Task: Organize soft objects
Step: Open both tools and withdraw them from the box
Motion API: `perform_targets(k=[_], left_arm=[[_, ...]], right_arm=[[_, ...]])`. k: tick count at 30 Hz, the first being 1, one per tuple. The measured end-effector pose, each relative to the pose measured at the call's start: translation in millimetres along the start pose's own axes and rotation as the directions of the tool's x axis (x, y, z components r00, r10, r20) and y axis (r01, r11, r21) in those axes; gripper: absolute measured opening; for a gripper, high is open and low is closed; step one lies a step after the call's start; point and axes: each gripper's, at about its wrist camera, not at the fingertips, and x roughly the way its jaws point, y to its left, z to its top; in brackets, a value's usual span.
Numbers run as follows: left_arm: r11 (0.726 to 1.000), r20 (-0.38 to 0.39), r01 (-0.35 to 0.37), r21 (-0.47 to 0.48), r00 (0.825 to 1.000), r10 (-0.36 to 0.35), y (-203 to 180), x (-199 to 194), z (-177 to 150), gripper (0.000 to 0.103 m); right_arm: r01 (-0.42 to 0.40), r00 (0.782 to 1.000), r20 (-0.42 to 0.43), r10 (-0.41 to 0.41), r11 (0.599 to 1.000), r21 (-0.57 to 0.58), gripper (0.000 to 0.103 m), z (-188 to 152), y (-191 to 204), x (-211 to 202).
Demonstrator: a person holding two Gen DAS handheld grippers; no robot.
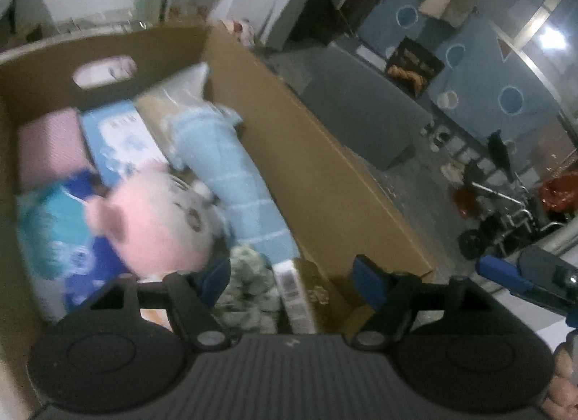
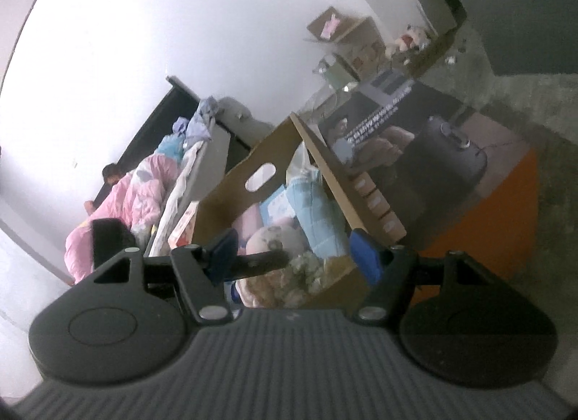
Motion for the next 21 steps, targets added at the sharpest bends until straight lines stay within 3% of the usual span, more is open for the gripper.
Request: perform_targets(k=[4,9,11,15,21], left_arm=[[0.998,0.062,-0.049,0.029,0.997,0.047,-2.9,-40.6,-11.1,0.084],[0.992,0.160,-0.119,0.050,0.981,0.109,-2.9,-94.6,-43.1,0.095],[0.986,0.219,-0.159,0.046,0.965,0.145,-1.4,-115.5,-58.4,0.100],[0.970,0.349,-0.241,-0.026,0.907,0.235,4.4,-152.4,-91.2,0.103],[0.917,0.339,-0.391,-0.085,0.854,0.395,9.1,-166.5,-121.3,0.103]], right_arm=[[0.031,0.995,0.101,-0.025,0.998,-0.063,0.081,-15.4,22.0,-7.5],[-0.022,0.982,0.185,0.044,0.993,-0.117,0.097,-40.9,45.9,-17.2],[-0.042,0.976,0.205,0.071,0.989,-0.141,0.102,-50.2,55.2,-19.5],[-0.036,0.978,0.191,0.081,0.973,-0.226,0.102,-66.7,78.9,-20.6],[0.113,0.982,0.184,-0.043,0.913,-0.392,0.102,-98.7,123.6,-12.2]])
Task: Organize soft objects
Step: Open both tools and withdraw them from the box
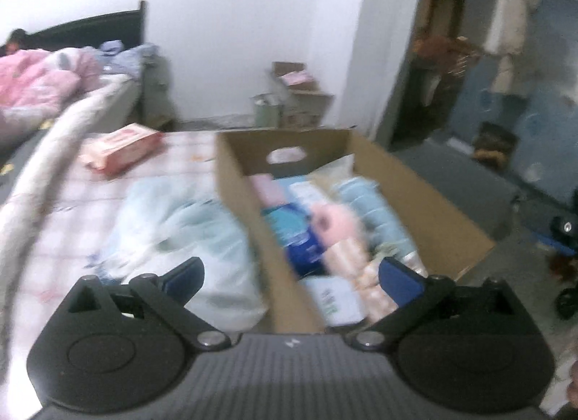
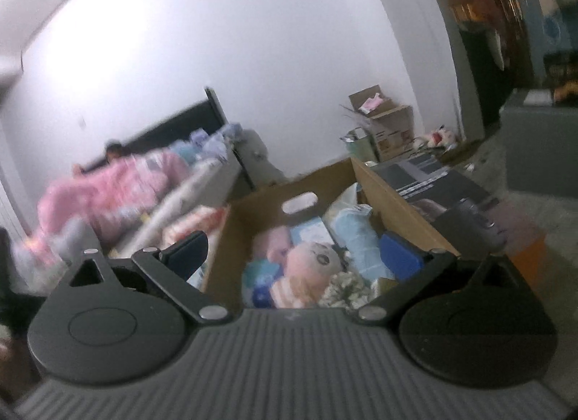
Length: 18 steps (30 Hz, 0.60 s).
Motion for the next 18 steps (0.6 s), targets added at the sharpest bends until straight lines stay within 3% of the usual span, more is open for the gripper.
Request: perform_targets(k=[6,12,14,18], left_arm=[[0.995,-0.022,-0.091,-0.041,0.996,0.090,17.0,-7.0,-19.2,0.103],[0.975,-0.011,-0.221,-0.001,0.975,0.221,19.5,-10.5,-33.7,0.103],[0.974,-0.027,-0.226,0.008,0.974,0.227,20.9,-7.8,-35.9,0.103],[0.981,-0.164,-0.192,-0.043,0.969,0.182,28.3,6.4,-35.3,0.103]], right_arm=[[0.119,0.992,-0.028,-0.126,0.976,-0.180,0.102,-13.1,42.9,3.0],[0.242,0.968,0.010,-0.250,0.927,-0.288,0.102,-15.6,64.8,-5.5],[0.249,0.966,0.006,-0.260,0.917,-0.310,0.102,-15.0,67.5,-8.1],[0.216,0.965,-0.076,-0.252,0.921,-0.323,0.102,-16.5,67.4,-5.0]])
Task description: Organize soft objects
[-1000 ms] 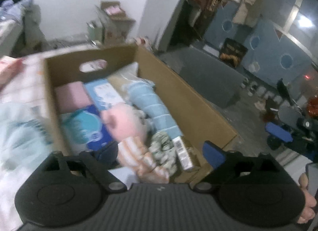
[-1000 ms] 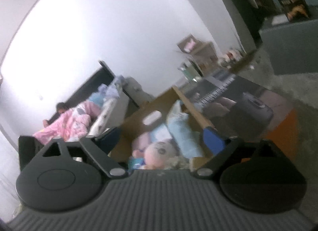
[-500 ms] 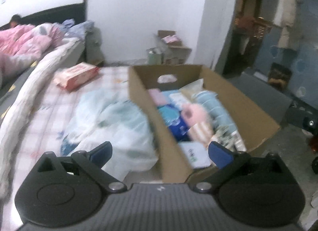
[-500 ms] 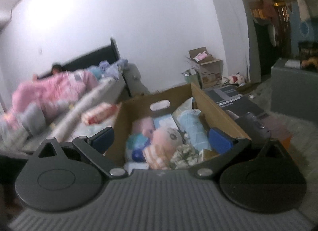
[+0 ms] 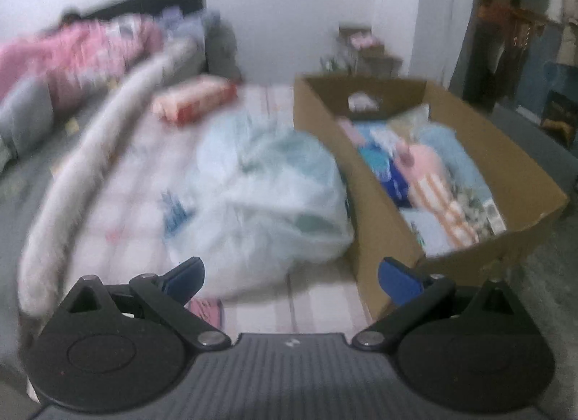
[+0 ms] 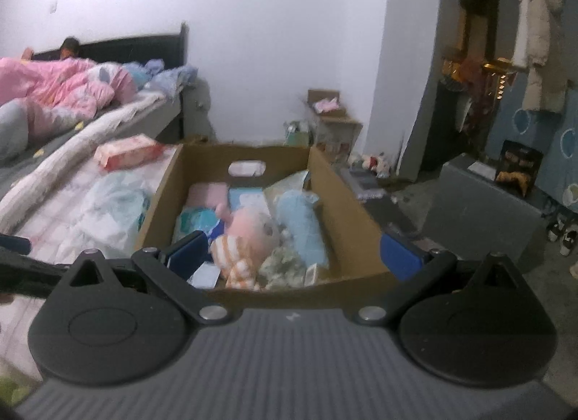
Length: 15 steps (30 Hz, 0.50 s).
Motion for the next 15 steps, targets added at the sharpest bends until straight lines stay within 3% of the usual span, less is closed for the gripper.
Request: perform_targets(k=[3,6,10,15], left_arm=[[0.995,-0.084,0.070,-0.071,0.994,-0.075,6.9,8.2,-1.7,0.103],[0.992,-0.102,0.080,-0.101,0.991,-0.090,8.3,9.5,-5.9,0.103],[0.995,-0.112,0.074,-0.068,0.990,-0.081,1.4,7.8,-8.4,0.103],[0.996,-0.142,0.083,-0.038,0.986,-0.088,-9.8,8.8,-9.1,0.103]], right_arm=[[-0.039,0.987,-0.155,0.044,0.999,0.037,0.102,-5.4,1.0,19.3],[-0.067,0.961,-0.262,0.089,0.994,0.091,0.102,-15.5,5.7,36.4],[-0.123,0.929,-0.334,0.159,0.984,0.128,0.102,-20.5,18.1,48.4],[-0.127,0.916,-0.365,0.169,0.982,0.138,0.102,-18.8,24.1,60.4]])
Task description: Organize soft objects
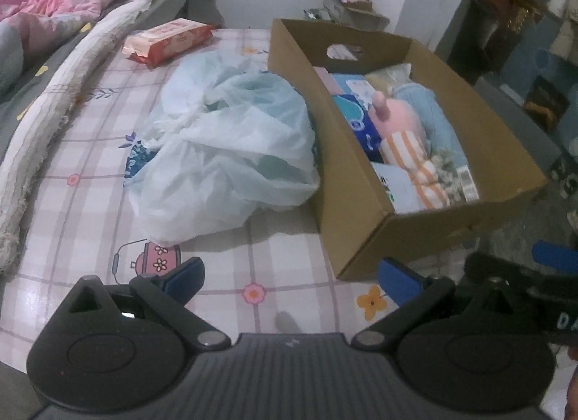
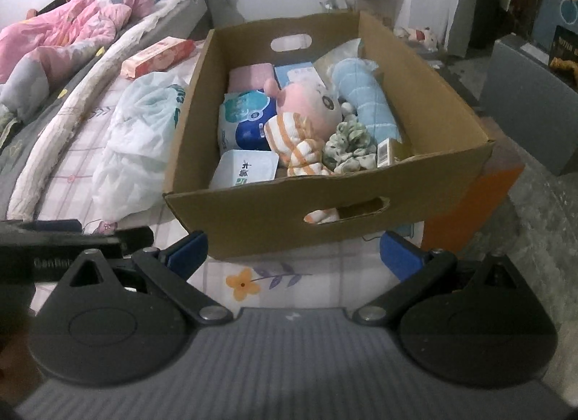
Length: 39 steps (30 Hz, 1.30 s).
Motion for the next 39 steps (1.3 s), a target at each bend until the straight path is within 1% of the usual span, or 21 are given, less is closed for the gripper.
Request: perform_targets(k=[5,15,39], left_arm=[[1.000,-0.010,-0.015,0.014,1.000,0.015,-2.8,0.6,0.2,0.103],[0.999,-0.001,-0.038,0.023,0.999,0.038,-6.9,-0.4,1.1,0.102],[0.998,-0.028,-0.049,0.038,0.998,0.050,-10.5,7.2,0.6,0.100]], right_arm=[[0.004,1.000,-0.014,-0.004,1.000,0.006,0.102,2.7,-5.4,2.1],[0.015,0.999,-0.034,-0.015,1.000,0.011,0.102,1.5,-10.1,8.5],[0.031,0.998,-0.058,-0.030,0.999,0.013,0.102,-0.4,-13.9,16.8]])
